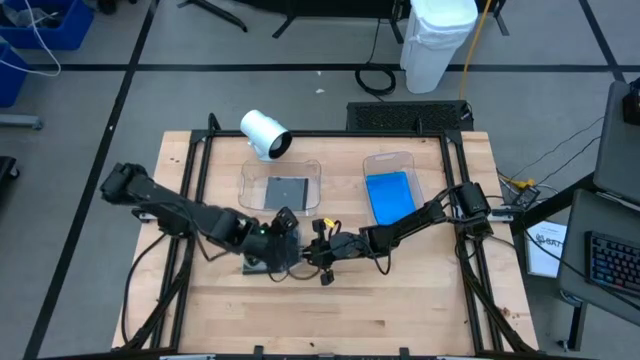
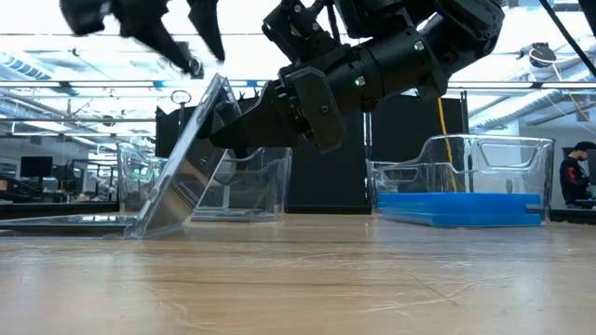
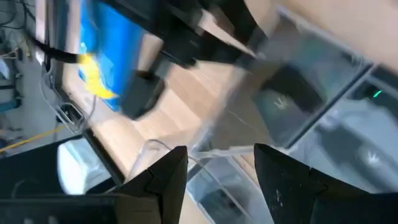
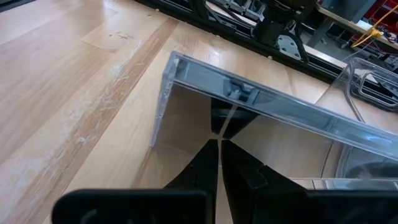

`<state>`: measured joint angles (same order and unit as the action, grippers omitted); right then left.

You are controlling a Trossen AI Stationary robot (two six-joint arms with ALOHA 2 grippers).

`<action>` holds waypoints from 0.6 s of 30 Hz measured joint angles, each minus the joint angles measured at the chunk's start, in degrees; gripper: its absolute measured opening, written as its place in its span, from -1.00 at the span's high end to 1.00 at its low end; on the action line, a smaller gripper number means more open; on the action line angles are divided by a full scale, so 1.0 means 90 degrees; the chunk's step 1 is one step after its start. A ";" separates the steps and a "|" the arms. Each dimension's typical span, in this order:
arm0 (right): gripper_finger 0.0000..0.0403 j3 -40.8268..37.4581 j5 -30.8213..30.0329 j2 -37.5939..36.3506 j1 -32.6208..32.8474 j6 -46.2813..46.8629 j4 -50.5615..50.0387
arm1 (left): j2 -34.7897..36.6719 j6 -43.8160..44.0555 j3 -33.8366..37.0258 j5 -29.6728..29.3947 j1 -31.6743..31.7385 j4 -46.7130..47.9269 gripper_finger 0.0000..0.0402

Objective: Pick & place jewel cases by type
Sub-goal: Put the bottom black cd case into the left transparent bin

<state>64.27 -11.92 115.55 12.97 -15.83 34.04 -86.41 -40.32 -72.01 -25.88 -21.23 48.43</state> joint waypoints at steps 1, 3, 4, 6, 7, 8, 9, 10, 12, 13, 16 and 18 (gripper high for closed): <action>0.92 0.0000 0.0000 0.0000 -0.0007 0.0002 -0.0005 | -0.0014 0.0017 -0.0202 0.0169 0.0072 0.0071 0.05; 0.92 0.0000 0.0000 0.0000 -0.0017 0.0018 -0.0005 | -0.0146 0.0030 -0.0615 0.0444 0.0216 0.0286 0.05; 0.92 0.0000 0.0000 0.0000 -0.0021 0.0028 -0.0005 | -0.0235 -0.0005 -0.0803 0.0522 0.0262 0.0536 0.05; 0.92 0.0000 0.0001 0.0000 -0.0040 0.0038 -0.0008 | -0.0494 -0.0284 -0.1144 0.0541 0.0349 0.1031 0.05; 0.92 0.0000 0.0002 0.0000 -0.0055 0.0047 -0.0015 | -0.0649 -0.0471 -0.1314 0.0557 0.0393 0.1236 0.05; 0.92 0.0000 0.0001 0.0000 -0.0067 0.0069 -0.0016 | -0.0809 -0.0623 -0.1466 0.0573 0.0424 0.1432 0.05; 0.92 0.0000 0.0000 0.0000 -0.0084 0.0090 -0.0017 | -0.0986 -0.0700 -0.1595 0.0607 0.0468 0.1629 0.05; 0.92 0.0000 0.0000 0.0000 -0.0103 0.0092 -0.0022 | -0.1175 -0.0745 -0.1720 0.0698 0.0523 0.1798 0.05; 0.92 0.0000 0.0000 0.0000 -0.0113 0.0127 -0.0060 | -0.1502 -0.0896 -0.1921 0.0799 0.0613 0.2102 0.05; 0.92 0.0000 -0.0001 0.0000 -0.0118 0.0156 -0.0076 | -0.1626 -0.1022 -0.1999 0.0801 0.0652 0.2215 0.05; 0.92 0.0000 0.0000 0.0000 -0.0119 0.0183 -0.0140 | -0.1805 -0.1414 -0.2182 0.0691 0.0751 0.2398 0.05; 0.92 0.0000 0.0002 0.0000 -0.0119 0.0184 -0.0187 | -0.1821 -0.1626 -0.2222 0.0691 0.0787 0.2362 0.05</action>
<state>64.27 -11.90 115.55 11.90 -14.17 32.36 -102.80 -54.96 -92.01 -19.66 -14.15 69.69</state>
